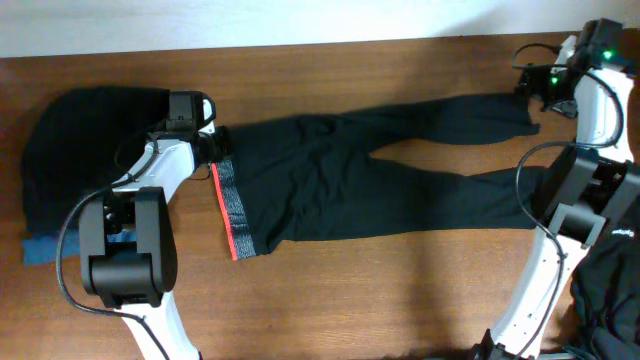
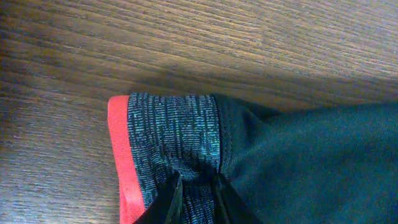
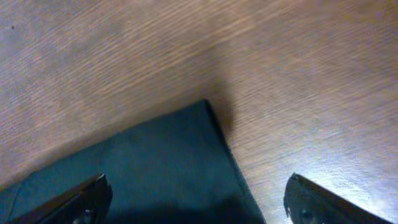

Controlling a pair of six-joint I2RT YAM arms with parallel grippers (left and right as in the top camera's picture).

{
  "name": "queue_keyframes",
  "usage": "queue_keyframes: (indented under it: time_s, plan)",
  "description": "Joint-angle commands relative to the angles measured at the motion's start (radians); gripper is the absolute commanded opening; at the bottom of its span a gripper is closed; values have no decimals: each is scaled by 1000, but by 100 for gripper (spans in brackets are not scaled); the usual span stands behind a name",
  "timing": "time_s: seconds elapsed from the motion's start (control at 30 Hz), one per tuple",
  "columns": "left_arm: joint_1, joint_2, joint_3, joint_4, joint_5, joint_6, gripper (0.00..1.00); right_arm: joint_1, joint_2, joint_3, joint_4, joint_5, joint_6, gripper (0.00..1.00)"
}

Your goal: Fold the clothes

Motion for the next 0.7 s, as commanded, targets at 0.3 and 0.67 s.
queue_keyframes:
  time_s: [0.3, 0.67]
  plan:
    - [0, 60, -32, -39, 8, 1, 18, 32, 79, -57, 109, -13, -17, 95]
    - [0, 60, -32, -38, 8, 1, 18, 56, 98, -57, 166, -8, -10, 4]
